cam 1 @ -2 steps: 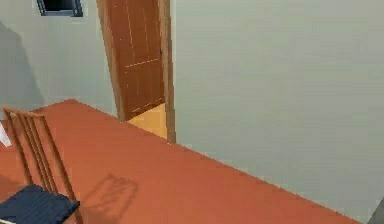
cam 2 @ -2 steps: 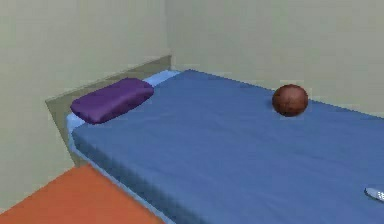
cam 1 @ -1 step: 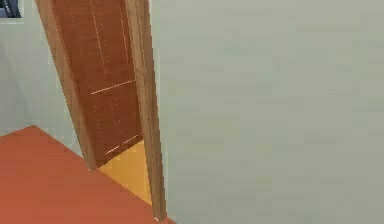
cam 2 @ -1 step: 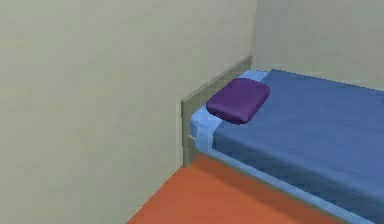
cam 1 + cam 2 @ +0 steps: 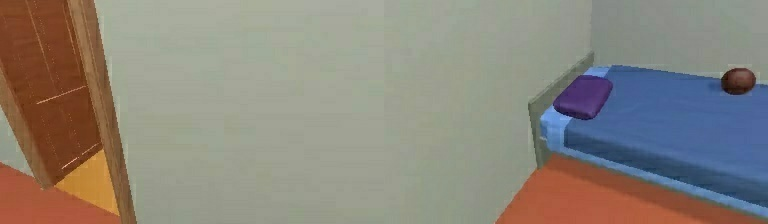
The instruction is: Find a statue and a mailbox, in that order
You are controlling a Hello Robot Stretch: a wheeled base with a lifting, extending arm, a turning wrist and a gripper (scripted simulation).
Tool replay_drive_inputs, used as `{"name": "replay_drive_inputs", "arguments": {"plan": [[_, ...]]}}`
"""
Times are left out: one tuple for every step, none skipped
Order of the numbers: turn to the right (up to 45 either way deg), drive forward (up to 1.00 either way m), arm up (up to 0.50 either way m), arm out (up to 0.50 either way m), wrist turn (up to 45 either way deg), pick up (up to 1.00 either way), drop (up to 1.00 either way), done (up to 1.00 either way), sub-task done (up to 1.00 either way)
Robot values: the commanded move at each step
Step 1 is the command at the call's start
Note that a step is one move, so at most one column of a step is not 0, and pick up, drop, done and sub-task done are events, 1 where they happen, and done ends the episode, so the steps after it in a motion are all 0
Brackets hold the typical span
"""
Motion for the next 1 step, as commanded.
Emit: {"name": "replay_drive_inputs", "arguments": {"plan": [[0.0, 0.05, 0.00, 0.00, 0.0, 0.00, 0.00, 0.00, 0.00]]}}
